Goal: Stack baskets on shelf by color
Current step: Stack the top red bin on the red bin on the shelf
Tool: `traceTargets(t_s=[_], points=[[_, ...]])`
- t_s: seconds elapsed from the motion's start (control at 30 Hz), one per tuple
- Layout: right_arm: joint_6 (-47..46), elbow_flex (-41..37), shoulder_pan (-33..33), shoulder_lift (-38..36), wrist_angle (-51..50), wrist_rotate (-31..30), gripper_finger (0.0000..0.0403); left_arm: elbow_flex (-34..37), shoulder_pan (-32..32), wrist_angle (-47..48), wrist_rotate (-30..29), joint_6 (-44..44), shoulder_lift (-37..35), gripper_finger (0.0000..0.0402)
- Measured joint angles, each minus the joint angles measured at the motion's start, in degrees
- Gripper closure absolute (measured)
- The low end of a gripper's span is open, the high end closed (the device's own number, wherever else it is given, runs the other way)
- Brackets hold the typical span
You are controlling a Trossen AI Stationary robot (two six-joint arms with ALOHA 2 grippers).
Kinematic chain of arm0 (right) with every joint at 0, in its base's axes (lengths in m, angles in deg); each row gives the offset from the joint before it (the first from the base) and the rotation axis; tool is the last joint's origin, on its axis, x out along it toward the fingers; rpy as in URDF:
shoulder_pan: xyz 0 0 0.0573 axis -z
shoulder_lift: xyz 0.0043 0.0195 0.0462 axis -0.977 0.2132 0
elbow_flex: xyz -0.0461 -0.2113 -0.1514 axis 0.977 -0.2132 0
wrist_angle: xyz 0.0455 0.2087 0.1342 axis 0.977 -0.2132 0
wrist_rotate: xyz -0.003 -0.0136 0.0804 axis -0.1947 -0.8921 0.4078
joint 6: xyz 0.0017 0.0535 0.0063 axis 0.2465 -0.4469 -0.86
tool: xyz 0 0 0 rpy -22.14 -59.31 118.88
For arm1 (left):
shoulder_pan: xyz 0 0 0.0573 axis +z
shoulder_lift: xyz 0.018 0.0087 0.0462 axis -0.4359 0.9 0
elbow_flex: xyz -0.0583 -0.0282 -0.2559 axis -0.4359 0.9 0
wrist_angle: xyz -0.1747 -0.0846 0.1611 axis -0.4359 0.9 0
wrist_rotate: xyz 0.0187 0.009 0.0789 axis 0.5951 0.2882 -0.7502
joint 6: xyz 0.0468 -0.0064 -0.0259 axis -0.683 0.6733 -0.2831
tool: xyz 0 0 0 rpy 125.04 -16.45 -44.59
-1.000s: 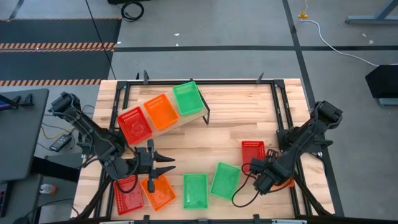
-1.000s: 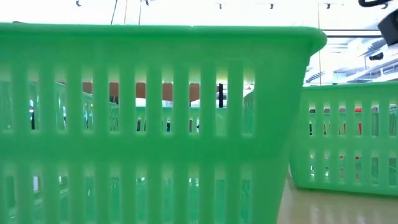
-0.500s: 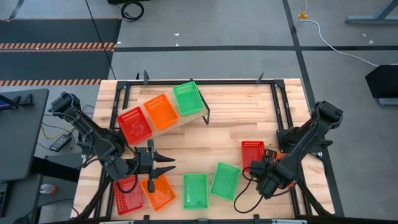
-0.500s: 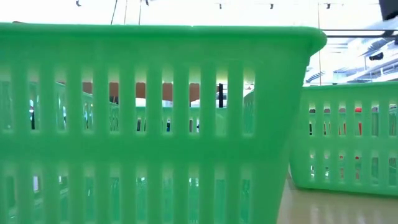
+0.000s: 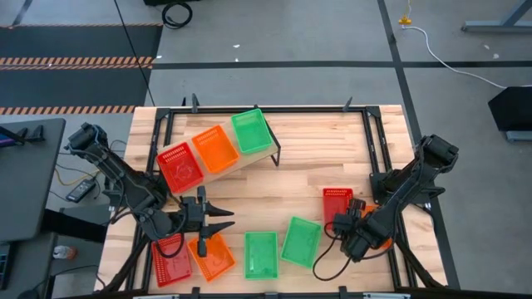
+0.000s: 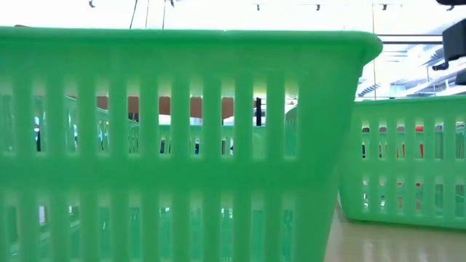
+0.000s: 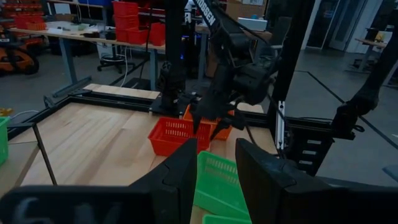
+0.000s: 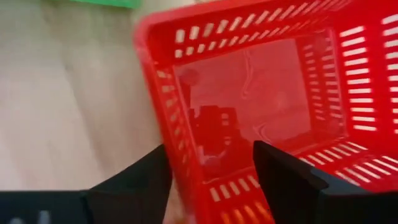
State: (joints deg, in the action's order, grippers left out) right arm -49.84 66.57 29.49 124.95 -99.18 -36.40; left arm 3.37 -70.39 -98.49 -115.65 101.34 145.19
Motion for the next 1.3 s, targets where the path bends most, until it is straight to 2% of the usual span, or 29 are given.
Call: traceTargets(t_s=[0.1, 0.33, 0.5, 0.7, 0.9, 1.0, 1.17, 1.23, 1.3], points=[[-0.04, -0.85, 0.37, 0.00, 0.42, -0.02, 0.0231, 0.00, 0.00, 0.11, 0.00, 0.00, 0.00, 0.0285], [3.09, 0.75, 1.97, 0.04, -0.59, -0.40, 0.0385, 0.00, 0.00, 0.35, 0.00, 0.02, 0.00, 0.0285], [10.53, 5.41, 4.26, 0.07, -3.63, -5.26, 0.0378, 0.00, 0.00, 0.01, -2.90, -2.24, 0.00, 0.0285], [25.23, 14.77, 8.33, 0.07, -5.46, -12.74, 0.0390, 0.00, -0.37, -0.66, -8.78, -6.12, 0.00, 0.0285], [35.47, 24.11, 12.65, 0.05, -4.68, -13.79, 0.0390, 0.00, -0.37, -0.58, -7.17, -6.28, 0.00, 0.0285], [44.17, 26.58, 13.57, 0.04, -0.10, -11.50, 0.0391, 0.00, -0.37, -0.33, -5.92, -6.53, 0.00, 0.0285], [68.51, 27.15, 13.87, 0.04, 6.67, 0.77, 0.0384, 0.00, -0.37, 2.02, -4.20, -11.21, 0.00, 0.0285], [76.45, 27.15, 13.83, 0.04, 7.54, 2.82, 0.0382, 0.00, -0.37, 2.99, -3.33, -12.62, 0.02, 0.0285], [79.89, 27.13, 13.74, 0.04, 8.84, 3.00, 0.0383, 0.00, -0.31, 3.12, -1.93, -13.05, 0.07, 0.0285]])
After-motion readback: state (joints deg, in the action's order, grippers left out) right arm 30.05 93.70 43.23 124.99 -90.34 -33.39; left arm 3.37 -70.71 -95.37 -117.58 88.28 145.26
